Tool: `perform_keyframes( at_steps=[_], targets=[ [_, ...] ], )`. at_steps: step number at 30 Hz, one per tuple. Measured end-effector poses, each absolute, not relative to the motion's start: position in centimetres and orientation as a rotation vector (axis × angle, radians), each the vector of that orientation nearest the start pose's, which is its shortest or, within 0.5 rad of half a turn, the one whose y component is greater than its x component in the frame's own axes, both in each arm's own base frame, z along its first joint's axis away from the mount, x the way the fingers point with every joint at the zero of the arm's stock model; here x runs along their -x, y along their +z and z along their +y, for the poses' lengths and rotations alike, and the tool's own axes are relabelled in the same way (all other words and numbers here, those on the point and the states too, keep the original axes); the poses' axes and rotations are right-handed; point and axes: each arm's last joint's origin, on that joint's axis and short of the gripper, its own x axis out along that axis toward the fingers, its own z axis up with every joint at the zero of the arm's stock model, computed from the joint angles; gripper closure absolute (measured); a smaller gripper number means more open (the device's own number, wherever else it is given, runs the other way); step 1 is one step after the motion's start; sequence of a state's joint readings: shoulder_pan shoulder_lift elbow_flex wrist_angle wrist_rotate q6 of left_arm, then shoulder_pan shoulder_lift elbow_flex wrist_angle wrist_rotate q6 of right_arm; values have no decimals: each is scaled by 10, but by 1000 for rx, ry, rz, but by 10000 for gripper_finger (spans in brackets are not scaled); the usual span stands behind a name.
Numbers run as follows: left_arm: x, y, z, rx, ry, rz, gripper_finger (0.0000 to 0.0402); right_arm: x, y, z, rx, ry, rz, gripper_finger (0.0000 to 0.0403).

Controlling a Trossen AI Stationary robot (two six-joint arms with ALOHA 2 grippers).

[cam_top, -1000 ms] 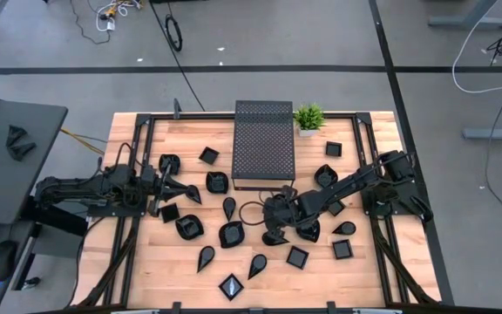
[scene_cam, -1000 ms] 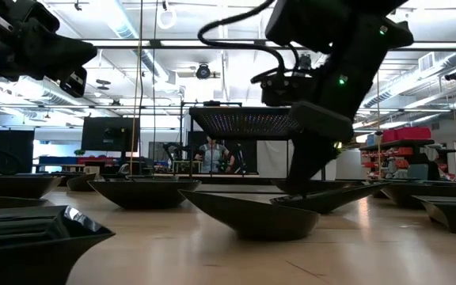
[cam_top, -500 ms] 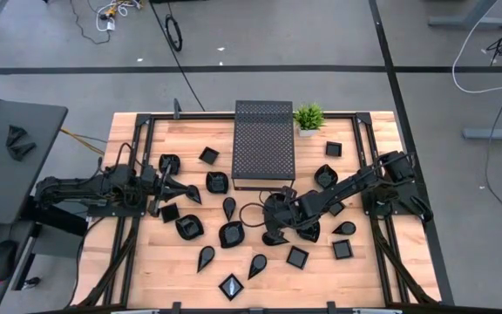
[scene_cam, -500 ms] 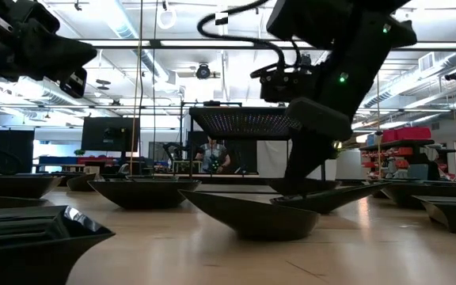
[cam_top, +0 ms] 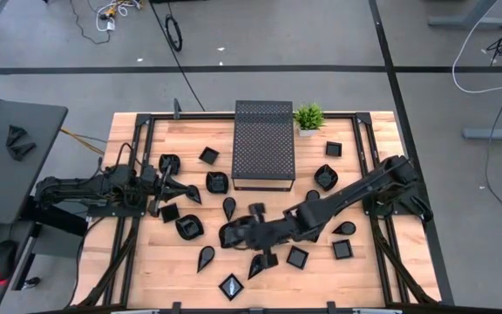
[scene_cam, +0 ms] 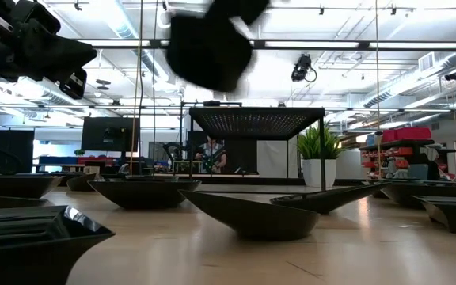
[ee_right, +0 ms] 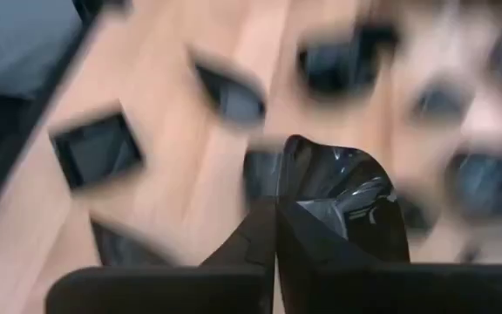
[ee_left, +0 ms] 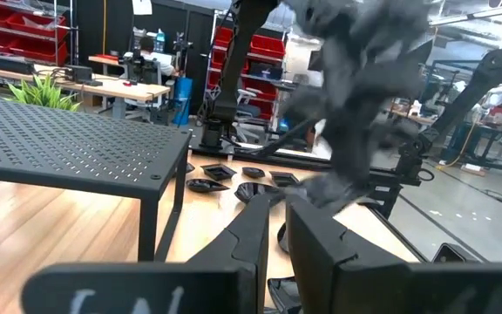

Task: Pick & Place Mini shaped plates
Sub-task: Put the black leaf-shaped plate on the shelf

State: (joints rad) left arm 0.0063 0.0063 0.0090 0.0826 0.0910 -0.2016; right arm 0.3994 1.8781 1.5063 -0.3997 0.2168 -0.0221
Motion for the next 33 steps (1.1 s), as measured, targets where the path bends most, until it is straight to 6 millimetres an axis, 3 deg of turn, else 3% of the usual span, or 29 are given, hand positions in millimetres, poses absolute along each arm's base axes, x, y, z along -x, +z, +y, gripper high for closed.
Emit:
perform_keyframes(
  at_steps=[5,9,14,18,21,26,33],
  targets=[
    [-97,174,-2,196,-93,-77,353,-407,308,139,470,177,571,394],
    [-97,174,-2,196,-93,-76,353,-420,324,92,630,132,585,399],
    [-97,173,-2,196,-92,-70,353,-423,317,-3,677,87,740,399],
    [-97,173,-2,194,-91,-71,353,-415,310,-80,663,-8,815,399],
    [-97,173,-2,194,-79,-72,353,-404,303,-125,642,-30,822,399],
    [-97,173,-2,195,-75,-73,353,-390,278,-169,631,-7,779,392],
    [-97,173,-1,195,-72,-73,353,-381,255,-186,646,-55,762,390]
  ],
)
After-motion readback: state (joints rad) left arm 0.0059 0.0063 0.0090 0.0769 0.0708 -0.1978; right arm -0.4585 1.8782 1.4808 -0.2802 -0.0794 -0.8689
